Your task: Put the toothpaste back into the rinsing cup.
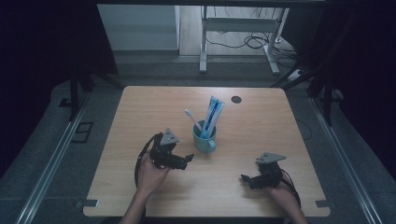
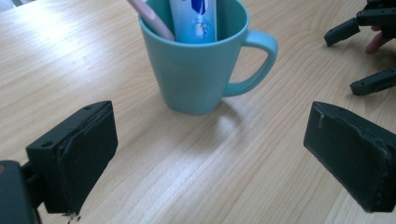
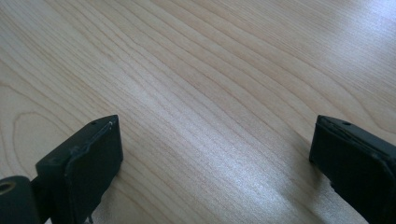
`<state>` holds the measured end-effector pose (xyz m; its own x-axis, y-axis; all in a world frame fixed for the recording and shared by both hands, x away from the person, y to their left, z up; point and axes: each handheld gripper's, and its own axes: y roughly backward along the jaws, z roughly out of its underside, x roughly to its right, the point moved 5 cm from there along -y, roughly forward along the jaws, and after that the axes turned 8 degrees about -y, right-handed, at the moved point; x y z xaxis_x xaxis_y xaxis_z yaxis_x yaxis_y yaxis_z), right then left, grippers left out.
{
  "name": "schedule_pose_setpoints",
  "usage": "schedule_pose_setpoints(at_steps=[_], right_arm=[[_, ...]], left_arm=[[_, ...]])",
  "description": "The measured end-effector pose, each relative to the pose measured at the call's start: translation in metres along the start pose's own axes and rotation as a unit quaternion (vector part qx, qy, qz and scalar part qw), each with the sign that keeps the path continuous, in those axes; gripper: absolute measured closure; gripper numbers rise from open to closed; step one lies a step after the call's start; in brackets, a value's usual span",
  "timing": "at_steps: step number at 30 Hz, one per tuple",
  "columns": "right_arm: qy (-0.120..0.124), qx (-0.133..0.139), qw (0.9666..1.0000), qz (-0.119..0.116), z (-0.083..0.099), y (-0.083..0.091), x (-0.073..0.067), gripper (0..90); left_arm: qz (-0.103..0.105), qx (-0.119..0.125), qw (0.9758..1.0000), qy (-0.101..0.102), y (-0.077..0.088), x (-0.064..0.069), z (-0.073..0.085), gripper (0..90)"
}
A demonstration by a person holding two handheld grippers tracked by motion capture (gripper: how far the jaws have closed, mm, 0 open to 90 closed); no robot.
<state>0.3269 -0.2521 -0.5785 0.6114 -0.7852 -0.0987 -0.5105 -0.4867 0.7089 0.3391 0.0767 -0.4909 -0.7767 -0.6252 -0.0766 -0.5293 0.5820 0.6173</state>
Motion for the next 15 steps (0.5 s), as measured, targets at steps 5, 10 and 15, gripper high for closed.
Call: schedule_pose_setpoints(at_steps=[5,10,15], right_arm=[[0.001,0.000,1.0000,0.000,0.000,0.000,0.000,2.5],[0.000,0.000,1.0000,0.000,0.000,0.000,0.000,2.5],[0.000,0.000,1.0000,0.000,0.000,0.000,0.000,2.5]], left_arm=[[-0.002,0.001,1.0000,0.008,0.006,-0.001,0.010,2.7],[-0.007,0.002,0.9998,0.017,0.013,-0.003,0.020,2.6],[-0.012,0.000,0.9996,0.025,0.018,-0.005,0.030,2.6]])
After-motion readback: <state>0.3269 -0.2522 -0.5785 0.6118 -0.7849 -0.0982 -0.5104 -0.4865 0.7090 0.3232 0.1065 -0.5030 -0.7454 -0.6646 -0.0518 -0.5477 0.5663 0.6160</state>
